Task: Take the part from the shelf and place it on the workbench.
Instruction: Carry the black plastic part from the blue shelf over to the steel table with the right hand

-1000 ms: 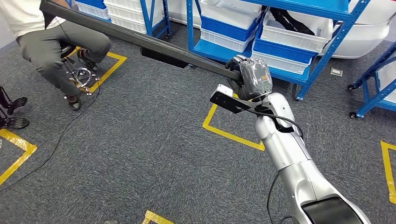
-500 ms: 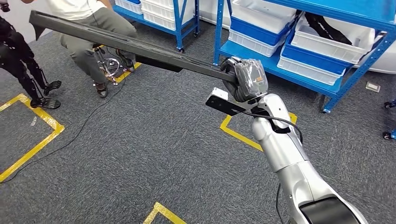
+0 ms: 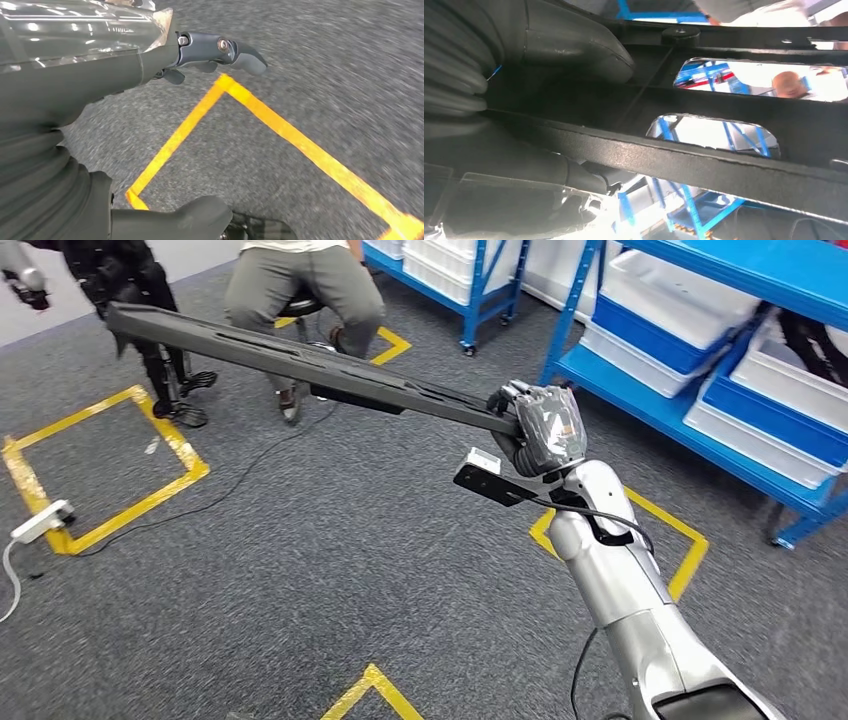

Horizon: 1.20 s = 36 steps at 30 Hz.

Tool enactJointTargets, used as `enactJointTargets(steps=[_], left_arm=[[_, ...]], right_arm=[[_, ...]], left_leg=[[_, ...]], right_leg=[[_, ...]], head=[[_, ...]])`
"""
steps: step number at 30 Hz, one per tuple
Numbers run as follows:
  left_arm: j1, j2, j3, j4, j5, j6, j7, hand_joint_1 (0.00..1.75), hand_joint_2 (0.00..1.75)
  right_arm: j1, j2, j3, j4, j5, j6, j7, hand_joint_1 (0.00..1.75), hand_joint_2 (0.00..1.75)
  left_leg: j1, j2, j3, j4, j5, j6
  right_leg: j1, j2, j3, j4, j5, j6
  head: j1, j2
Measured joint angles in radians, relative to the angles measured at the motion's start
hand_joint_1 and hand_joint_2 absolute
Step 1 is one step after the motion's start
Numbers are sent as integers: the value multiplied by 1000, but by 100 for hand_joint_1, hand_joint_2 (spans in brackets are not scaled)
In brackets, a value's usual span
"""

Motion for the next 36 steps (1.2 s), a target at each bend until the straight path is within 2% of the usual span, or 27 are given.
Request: enactJointTargets(steps=[2, 4, 5, 6, 7, 8, 10, 11, 12, 13, 14, 15, 17, 19, 21, 22, 23, 25, 27, 28, 29, 30, 31, 33, 34, 35, 36], left_arm=[[0, 0, 0, 0, -6, -4, 2, 0, 175], [-4, -1, -5, 0, -21, -13, 9, 0, 175], [-5, -1, -10, 0, -30, -18, 14, 0, 175], [-5, 1, -15, 0, -42, -20, 19, 0, 175], [-4, 2, -21, 0, -54, -22, 23, 0, 175], [-4, 3, -27, 0, -67, -22, 27, 0, 175], [-6, 4, -44, 0, -96, -24, 39, 0, 175], [-8, 3, -53, 0, -108, -25, 48, 0, 175], [-9, 2, -61, 0, -118, -28, 56, 0, 175], [-8, 2, -69, 0, -127, -30, 66, 0, 175], [-7, 1, -76, 0, -136, -32, 74, 0, 175], [-5, 1, -83, 0, -143, -32, 81, 0, 175], [-5, -1, -92, 0, -149, -25, 87, 0, 175], [-8, -5, -94, 0, -146, -15, 88, 0, 175], [-8, -7, -94, 0, -143, -7, 88, 0, 175], [-7, -8, -94, 0, -142, -3, 88, 0, 175], [-7, -8, -94, 0, -142, 0, 88, 0, 175], [-10, -12, -93, 0, -142, 4, 88, 0, 175], [-12, -18, -93, 0, -142, 6, 88, 0, 175], [-12, -21, -93, 0, -142, 6, 88, 0, 175], [-11, -23, -93, 0, -142, 6, 88, 0, 175], [-9, -24, -93, 0, -143, 5, 88, 0, 175], [-8, -26, -93, 0, -143, 4, 88, 0, 175], [-8, -30, -93, 0, -145, 3, 88, 0, 175], [-8, -32, -92, 0, -146, 3, 88, 0, 175], [-8, -35, -92, 0, -146, 3, 87, 0, 175], [-6, -36, -92, 0, -146, 3, 86, 0, 175]], right_arm=[[2, -4, 2, -13, 0, -1, 4, 175, 175], [8, -9, 3, -33, 3, -4, 12, 175, 175], [17, -12, 4, -47, 7, -5, 19, 175, 175], [29, -15, 4, -62, 12, -6, 27, 175, 175], [45, -21, 5, -81, 18, -7, 35, 175, 175], [63, -28, 5, -100, 22, -8, 42, 175, 175], [103, -50, 2, -139, 30, -11, 54, 175, 175], [124, -61, 0, -158, 35, -12, 58, 175, 175], [145, -71, -3, -175, 41, -13, 62, 175, 175], [168, -79, -5, -193, 50, -13, 67, 175, 175], [189, -84, -8, -209, 58, -14, 70, 175, 175], [207, -87, -10, -223, 65, -13, 73, 175, 175], [224, -91, -16, -244, 73, -12, 76, 175, 175], [225, -93, -20, -252, 75, -11, 75, 175, 175], [222, -88, -21, -252, 78, -10, 75, 175, 175], [220, -83, -21, -251, 80, -10, 75, 175, 175], [217, -79, -21, -250, 83, -10, 74, 175, 175], [210, -73, -21, -247, 86, -10, 72, 175, 175], [206, -70, -21, -242, 87, -10, 71, 175, 175], [206, -69, -21, -240, 87, -10, 71, 175, 175], [206, -69, -21, -237, 87, -10, 71, 175, 175], [205, -68, -21, -235, 87, -9, 71, 175, 175], [203, -68, -21, -233, 87, -8, 71, 175, 175], [195, -68, -22, -227, 86, -6, 67, 175, 175], [191, -68, -21, -223, 85, -6, 62, 175, 175], [187, -68, -21, -220, 83, -6, 57, 175, 175], [183, -66, -21, -215, 81, -7, 51, 175, 175]], left_leg=[[-6, -25, -2, 2, 1, 0], [-9, -48, -5, 4, 2, -4], [-9, -62, -7, 4, 4, -8], [-7, -72, -8, 3, 4, -12], [-8, -62, -10, 7, 1, -15], [-9, -36, -18, 23, -11, -19], [-4, 36, -61, 112, -63, -33], [3, 58, -93, 174, -93, -42], [11, 69, -124, 230, -114, -51], [20, 76, -142, 260, -119, -58], [28, 82, -142, 255, -107, -67], [36, 91, -124, 217, -80, -75], [45, 129, -60, 99, -26, -89], [41, 148, -25, 35, -9, -83], [28, 127, -25, 30, -13, -59], [23, 115, -23, 27, -13, -47], [21, 103, -20, 24, -12, -37], [20, 80, -16, 19, -9, -20], [16, 53, -16, 19, -8, -12], [13, 37, -16, 19, -8, -10], [11, 21, -15, 19, -8, -9], [8, 5, -15, 19, -8, -8], [7, -11, -14, 19, -7, -8], [4, -38, -15, 20, -6, -10], [4, -49, -16, 21, -5, -11], [3, -56, -18, 21, -4, -13], [3, -65, -18, 20, -3, -16]], right_leg=[[7, 42, 60, -138, 57, -6], [11, 75, 97, -215, 87, -20], [13, 74, 105, -226, 91, -27], [9, 59, 110, -230, 93, -33], [6, 45, 118, -237, 95, -38], [2, 31, 126, -245, 97, -43], [-1, 1, 138, -254, 96, -52], [0, -14, 140, -255, 94, -55], [0, -28, 141, -255, 91, -56], [-2, -43, 142, -254, 89, -55], [-5, -55, 143, -253, 86, -52], [-9, -66, 144, -251, 81, -45], [-12, -85, 145, -240, 68, -27], [-6, -101, 147, -229, 54, -8], [-4, -119, 154, -231, 49, 8], [-8, -118, 156, -230, 44, 15], [-13, -105, 152, -217, 33, 19], [-20, -55, 110, -126, -11, 15], [-17, -22, 36, 13, -58, 7], [-14, -16, 9, 56, -65, 7], [-11, -11, -3, 63, -58, 9], [-8, -6, 4, 30, -34, 12], [-5, 8, 28, -35, -1, 14], [1, 50, 81, -167, 58, 7], [3, 64, 97, -203, 73, 2], [6, 69, 104, -215, 79, -4], [9, 62, 106, -216, 80, -9]], head=[[-1, 0], [-1, 0], [-1, 0], [-1, 0], [-2, 0], [-3, 0], [-4, 0], [-5, 0], [-5, 0], [-5, 0], [-5, 0], [-6, 0], [-7, 0], [-3, 0], [2, 0], [2, 0], [2, 0], [4, 0], [5, 0], [5, 0], [5, 0], [5, 0], [5, 0], [5, 0], [5, 0], [4, 0], [4, 0]])
